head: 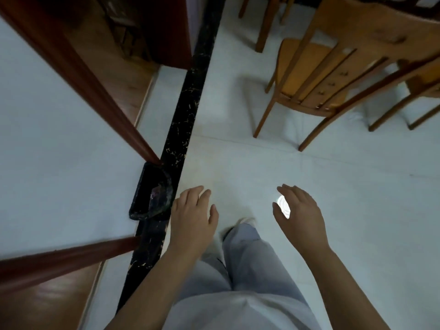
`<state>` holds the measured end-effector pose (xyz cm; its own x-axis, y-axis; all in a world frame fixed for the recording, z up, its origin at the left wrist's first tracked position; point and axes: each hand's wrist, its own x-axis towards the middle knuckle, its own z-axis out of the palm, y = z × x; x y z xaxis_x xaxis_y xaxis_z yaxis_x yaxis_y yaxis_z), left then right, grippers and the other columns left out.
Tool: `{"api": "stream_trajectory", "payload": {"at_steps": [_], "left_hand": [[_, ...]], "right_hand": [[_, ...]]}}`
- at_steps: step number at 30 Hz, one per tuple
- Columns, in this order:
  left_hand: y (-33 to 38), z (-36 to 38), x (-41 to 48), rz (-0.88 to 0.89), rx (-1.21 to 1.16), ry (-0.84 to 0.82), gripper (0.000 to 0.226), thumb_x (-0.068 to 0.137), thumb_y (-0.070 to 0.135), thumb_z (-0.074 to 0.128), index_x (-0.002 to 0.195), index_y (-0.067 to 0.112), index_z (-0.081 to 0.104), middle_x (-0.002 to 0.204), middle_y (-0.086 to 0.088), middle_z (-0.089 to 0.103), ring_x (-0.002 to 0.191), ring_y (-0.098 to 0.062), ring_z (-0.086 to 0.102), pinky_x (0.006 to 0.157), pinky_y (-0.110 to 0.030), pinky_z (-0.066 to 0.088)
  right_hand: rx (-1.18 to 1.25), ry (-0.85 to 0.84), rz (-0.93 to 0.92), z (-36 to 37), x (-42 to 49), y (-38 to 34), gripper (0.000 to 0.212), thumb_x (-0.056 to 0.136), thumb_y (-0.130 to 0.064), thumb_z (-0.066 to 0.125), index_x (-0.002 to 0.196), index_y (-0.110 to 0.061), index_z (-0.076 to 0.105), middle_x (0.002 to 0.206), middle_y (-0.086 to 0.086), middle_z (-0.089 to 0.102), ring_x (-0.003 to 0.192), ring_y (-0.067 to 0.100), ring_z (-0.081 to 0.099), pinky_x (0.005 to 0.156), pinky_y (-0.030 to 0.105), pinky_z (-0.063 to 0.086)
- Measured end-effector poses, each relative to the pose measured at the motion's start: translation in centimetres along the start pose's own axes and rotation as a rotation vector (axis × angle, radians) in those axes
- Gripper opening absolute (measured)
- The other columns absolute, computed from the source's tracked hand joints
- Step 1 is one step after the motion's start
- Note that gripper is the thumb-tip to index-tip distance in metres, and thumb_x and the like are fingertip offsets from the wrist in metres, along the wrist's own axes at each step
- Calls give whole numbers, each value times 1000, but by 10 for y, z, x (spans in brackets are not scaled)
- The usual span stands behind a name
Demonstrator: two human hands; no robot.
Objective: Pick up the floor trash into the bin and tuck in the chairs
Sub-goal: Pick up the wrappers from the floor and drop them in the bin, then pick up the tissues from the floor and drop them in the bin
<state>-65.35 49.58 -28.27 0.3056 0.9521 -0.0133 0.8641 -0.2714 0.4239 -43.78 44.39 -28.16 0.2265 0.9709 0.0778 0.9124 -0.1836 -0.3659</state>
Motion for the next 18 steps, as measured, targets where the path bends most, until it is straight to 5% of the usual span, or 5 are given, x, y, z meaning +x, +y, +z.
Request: {"api": "stream_trajectory", "payload": {"at_steps": [9, 18], "left_hand": [[130, 17, 57, 286, -7, -175, 43, 81, 29, 38, 103, 6, 67, 108, -12, 66, 98, -29, 61, 82, -41, 49], [323, 67, 119, 525, 20, -247, 36, 81, 28, 48, 103, 6, 68, 106, -12, 67, 97, -29, 63, 81, -42, 50]], "right_hand": [[-1, 204, 294, -70, -12, 88, 37, 71, -6, 74, 106, -2, 64, 108, 16, 67, 99, 34, 63, 84, 43, 49], [-27, 325, 533, -152, -14, 249, 37, 70, -6, 74, 106, -3, 64, 106, 15, 68, 97, 33, 63, 83, 41, 49]]}}
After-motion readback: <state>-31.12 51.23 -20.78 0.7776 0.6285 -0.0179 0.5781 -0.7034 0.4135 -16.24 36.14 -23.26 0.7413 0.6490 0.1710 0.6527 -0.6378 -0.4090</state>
